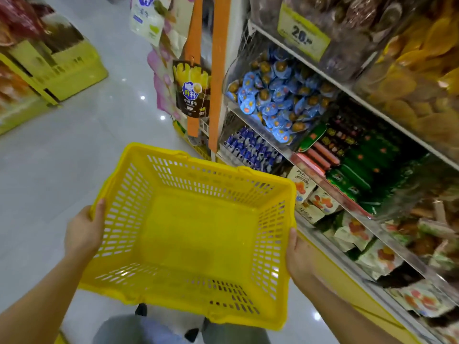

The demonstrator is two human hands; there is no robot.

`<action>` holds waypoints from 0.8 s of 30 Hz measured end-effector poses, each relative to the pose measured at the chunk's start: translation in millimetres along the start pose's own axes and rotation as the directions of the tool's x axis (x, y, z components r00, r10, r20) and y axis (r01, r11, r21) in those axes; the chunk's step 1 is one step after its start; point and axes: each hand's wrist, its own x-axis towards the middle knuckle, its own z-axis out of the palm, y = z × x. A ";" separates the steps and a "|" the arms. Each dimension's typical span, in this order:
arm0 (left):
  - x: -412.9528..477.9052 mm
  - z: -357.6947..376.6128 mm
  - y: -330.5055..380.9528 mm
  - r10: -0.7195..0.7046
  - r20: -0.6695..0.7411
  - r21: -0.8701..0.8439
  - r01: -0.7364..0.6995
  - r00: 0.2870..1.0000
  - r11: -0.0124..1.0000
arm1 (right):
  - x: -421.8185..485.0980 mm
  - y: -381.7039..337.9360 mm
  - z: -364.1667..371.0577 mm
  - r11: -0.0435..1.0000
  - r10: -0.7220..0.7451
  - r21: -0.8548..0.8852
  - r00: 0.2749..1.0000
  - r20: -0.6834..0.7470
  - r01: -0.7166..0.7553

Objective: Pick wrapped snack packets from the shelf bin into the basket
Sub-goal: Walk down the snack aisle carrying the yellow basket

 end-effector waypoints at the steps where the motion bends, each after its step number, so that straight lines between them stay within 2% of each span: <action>1: 5.6 3.2 4.4 0.007 -0.008 0.015 -0.007 1.000 1.000 | 7.0 -0.8 0.9 1.000 0.002 0.011 1.000 0.001 -0.002; 10: 62.7 13.9 17.1 -0.026 0.010 0.021 0.026 1.000 0.999 | 48.0 -26.4 28.1 0.999 0.024 -0.048 1.000 -0.012 -0.025; 13: 92.1 19.6 12.8 -0.012 0.029 0.000 0.012 1.000 1.000 | 53.8 -38.2 51.5 0.996 0.021 -0.080 0.998 -0.065 -0.026; 24: 193.1 89.7 -67.4 0.025 0.044 -0.159 -0.018 0.999 0.987 | 87.8 -54.8 171.4 0.989 0.039 -0.130 0.977 -0.209 -0.067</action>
